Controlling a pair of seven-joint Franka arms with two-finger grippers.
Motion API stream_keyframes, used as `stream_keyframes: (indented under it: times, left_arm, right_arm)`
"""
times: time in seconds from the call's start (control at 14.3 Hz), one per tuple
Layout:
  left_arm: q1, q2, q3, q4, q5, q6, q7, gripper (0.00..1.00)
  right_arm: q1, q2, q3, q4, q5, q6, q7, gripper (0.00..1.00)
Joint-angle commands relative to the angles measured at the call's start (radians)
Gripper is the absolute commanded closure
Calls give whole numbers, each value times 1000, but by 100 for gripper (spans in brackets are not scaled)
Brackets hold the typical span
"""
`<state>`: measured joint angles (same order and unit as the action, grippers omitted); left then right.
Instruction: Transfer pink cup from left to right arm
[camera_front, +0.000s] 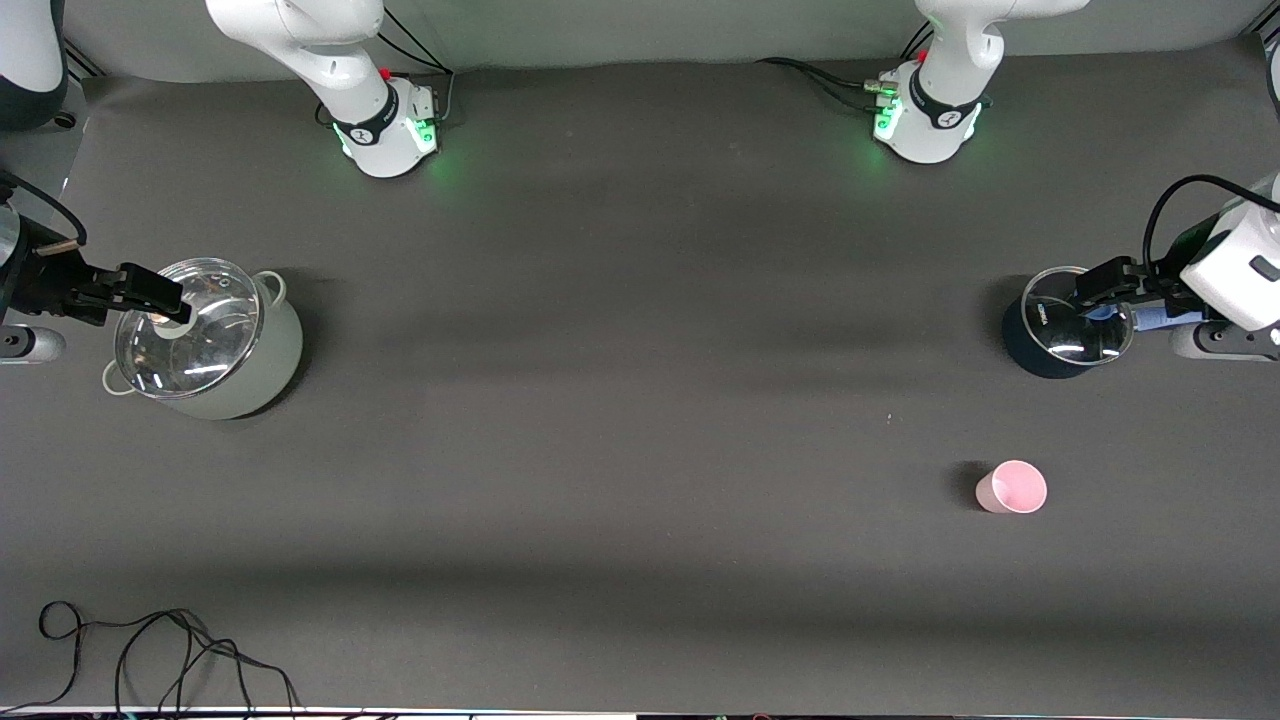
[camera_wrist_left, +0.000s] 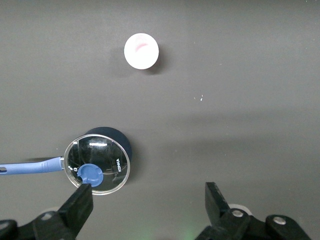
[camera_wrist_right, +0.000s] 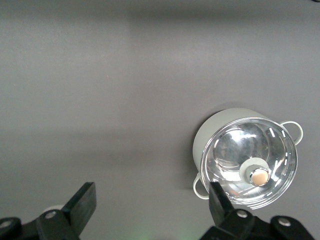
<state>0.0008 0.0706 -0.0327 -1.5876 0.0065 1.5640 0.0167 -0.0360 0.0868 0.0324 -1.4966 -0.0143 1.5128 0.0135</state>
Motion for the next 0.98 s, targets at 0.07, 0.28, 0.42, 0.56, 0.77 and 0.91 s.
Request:
stream_keyframes:
  times: [0.07,0.28,0.42,0.56,0.77,0.91]
  left_arm:
    - [-21,0,13,18,0,-10,-1,0]
    - [-15,3,14,20,-3,-6,0,0]
    - [-18,3,14,20,-2,-6,-1,0]
    - [-16,5,14,20,-2,-1,-1,0]
    - [-8,18,14,52,-3,10,2,0]
    - [-10,32,16,80,-2,10,2,0]
  right_arm:
    - [2,19,0,33,11,-20,23,0]
    - [2,19,0,38,11,-23,16,0]
    - [4,21,0,38,11,-23,20,0]
    - [4,19,0,36,11,-23,22,0]
    - [4,21,0,38,11,-23,23,0]
    - [5,19,0,38,11,-23,23,0]
